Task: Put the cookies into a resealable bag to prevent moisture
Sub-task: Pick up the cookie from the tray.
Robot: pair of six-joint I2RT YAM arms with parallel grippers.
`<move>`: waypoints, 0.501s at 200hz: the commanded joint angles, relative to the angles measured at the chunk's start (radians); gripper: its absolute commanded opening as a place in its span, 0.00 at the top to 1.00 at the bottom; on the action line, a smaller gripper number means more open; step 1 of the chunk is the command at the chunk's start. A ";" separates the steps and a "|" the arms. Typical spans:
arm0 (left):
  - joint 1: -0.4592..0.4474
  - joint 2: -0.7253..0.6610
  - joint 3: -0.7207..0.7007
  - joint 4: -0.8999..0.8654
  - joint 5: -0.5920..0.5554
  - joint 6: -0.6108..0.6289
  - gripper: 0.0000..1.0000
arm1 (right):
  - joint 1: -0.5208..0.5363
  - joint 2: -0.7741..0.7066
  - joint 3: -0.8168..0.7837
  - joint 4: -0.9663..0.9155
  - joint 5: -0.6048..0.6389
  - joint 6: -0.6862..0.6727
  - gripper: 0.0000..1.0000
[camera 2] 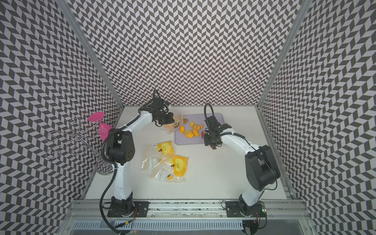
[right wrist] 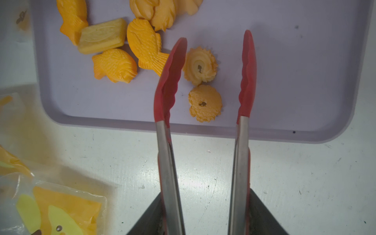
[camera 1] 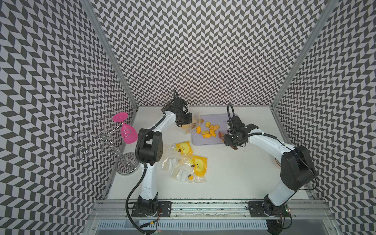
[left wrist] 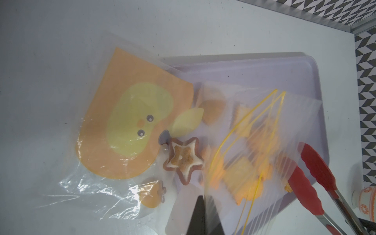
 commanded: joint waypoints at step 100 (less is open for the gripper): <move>-0.007 -0.022 0.003 0.013 0.009 0.003 1.00 | -0.003 0.019 0.028 0.008 -0.014 -0.026 0.55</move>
